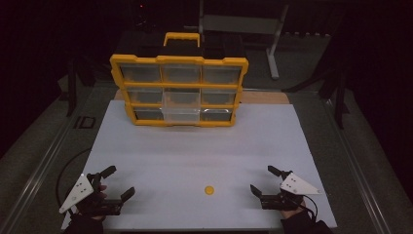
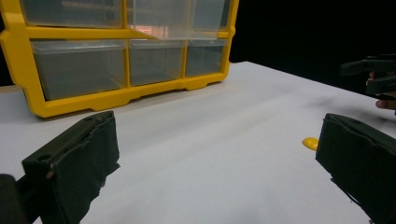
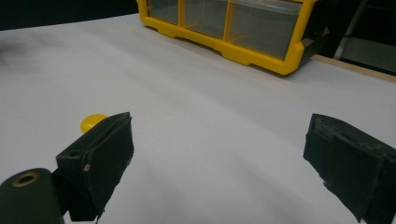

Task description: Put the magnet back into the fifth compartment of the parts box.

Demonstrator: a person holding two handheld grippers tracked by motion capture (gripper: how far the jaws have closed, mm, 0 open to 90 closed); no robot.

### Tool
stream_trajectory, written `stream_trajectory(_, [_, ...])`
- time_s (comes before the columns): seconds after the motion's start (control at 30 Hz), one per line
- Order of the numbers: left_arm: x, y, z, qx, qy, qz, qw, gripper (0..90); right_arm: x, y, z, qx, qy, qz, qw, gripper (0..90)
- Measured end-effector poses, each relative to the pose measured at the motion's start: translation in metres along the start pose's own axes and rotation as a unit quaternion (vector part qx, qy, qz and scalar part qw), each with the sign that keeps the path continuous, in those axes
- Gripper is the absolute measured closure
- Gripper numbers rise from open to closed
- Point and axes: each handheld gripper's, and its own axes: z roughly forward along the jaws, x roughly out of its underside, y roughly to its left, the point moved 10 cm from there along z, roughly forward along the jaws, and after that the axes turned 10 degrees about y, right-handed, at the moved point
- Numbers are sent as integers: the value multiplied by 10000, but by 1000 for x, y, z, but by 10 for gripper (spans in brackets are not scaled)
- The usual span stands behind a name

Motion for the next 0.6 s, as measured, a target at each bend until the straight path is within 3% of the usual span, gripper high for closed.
stream_trajectory(0.6, [-1, 1, -2, -29, -37, -11, 10000, 0, 0, -1, 0, 52, -4, -17, 10000, 84])
